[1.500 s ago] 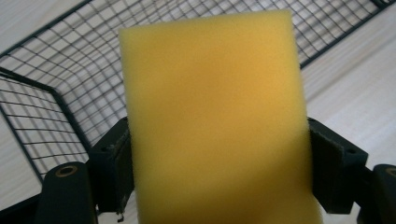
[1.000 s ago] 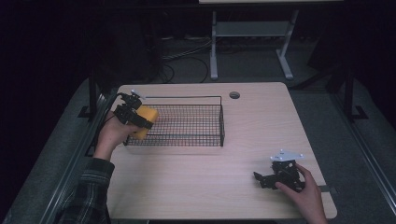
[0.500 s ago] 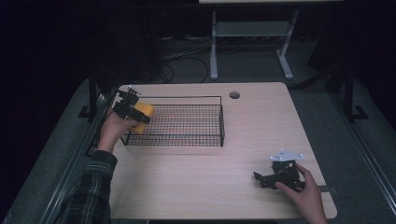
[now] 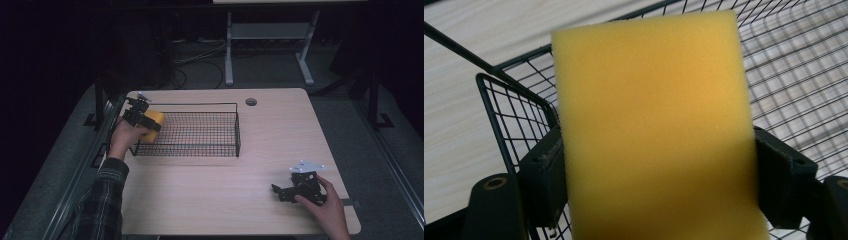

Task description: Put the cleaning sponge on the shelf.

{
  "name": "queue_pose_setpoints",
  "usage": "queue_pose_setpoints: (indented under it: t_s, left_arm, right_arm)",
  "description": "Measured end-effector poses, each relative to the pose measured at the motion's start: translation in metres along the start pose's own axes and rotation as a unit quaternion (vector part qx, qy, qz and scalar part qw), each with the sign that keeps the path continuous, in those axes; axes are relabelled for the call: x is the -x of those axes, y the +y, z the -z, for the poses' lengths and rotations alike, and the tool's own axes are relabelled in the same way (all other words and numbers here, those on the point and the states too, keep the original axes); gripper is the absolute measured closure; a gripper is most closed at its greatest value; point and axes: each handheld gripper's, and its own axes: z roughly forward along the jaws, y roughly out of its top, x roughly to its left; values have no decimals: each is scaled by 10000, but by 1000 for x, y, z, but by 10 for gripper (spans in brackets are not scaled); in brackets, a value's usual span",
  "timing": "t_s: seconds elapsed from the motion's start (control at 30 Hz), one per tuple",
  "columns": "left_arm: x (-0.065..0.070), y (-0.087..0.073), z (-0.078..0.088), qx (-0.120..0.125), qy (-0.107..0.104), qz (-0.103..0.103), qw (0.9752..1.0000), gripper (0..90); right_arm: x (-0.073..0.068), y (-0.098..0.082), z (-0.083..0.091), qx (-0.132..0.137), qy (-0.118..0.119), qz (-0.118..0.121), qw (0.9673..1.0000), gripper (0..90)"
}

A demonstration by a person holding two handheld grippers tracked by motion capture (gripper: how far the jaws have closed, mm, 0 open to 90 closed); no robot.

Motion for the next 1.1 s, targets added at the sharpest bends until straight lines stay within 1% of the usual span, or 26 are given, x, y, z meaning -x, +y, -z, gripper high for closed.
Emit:
queue_pose_setpoints:
  t_s: [0.33,0.67,1.1]
  left_arm:
    - [5,1,-8,-165,-23,-100,9998,216]
    - [8,2,-9,-198,-162,-136,9996,208]
    - [8,1,-11,-290,-199,-193,9992,165]
  right_arm:
    - [0,0,0,1,0,0,10000,4]
    - [0,0,0,2,-3,-17,10000,4]
    - [0,0,0,-2,-3,-8,10000,3]
